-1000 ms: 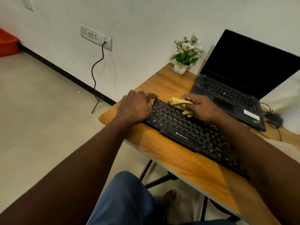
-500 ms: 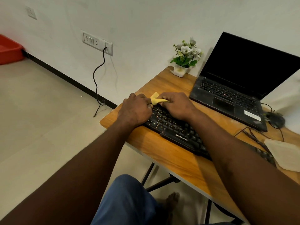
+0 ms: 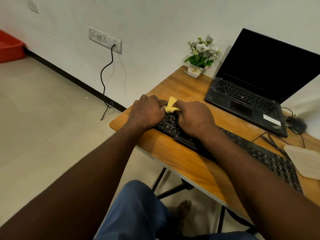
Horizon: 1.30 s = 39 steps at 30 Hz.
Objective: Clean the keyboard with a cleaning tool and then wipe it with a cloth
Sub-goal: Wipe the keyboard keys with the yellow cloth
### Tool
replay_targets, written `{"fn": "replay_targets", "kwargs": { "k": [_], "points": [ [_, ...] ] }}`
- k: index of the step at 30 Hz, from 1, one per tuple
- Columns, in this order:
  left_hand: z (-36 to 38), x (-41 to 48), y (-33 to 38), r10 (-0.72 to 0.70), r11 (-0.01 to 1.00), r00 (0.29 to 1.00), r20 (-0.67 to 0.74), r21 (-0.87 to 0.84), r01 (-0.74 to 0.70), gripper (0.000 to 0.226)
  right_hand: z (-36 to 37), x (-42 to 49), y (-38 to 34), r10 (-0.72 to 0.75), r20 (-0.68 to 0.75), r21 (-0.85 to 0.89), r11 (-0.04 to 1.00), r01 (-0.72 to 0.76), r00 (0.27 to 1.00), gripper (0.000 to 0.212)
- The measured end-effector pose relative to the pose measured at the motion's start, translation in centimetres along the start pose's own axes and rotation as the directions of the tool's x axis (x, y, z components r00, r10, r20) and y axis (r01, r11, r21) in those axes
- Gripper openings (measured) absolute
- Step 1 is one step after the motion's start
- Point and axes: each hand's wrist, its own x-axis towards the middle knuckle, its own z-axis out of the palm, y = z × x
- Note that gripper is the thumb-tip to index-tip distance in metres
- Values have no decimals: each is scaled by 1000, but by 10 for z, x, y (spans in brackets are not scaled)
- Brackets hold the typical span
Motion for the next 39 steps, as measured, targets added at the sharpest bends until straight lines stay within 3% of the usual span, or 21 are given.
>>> {"fn": "replay_targets", "kwargs": {
  "k": [6,17,25,35,39],
  "points": [
    [-4,3,-1,-49,995,998,49,-79,53,47,6,-34,-25,-41,-61,118,992,48,997,38],
    [-14,8,1,-105,960,988,116,-246,131,39,24,-70,-68,-119,-96,20,992,122,988,40],
    [-13,1,4,-85,976,991,108,-191,105,31,2,-91,-44,39,-83,49,998,-35,996,41],
    [-15,4,7,-68,992,981,183,-93,86,44,27,-73,-68,-49,-118,184,980,70,992,38],
    [-15,3,8,-73,993,983,167,-75,87,42,12,-90,-40,-116,-117,306,941,147,986,38]
  ]
}}
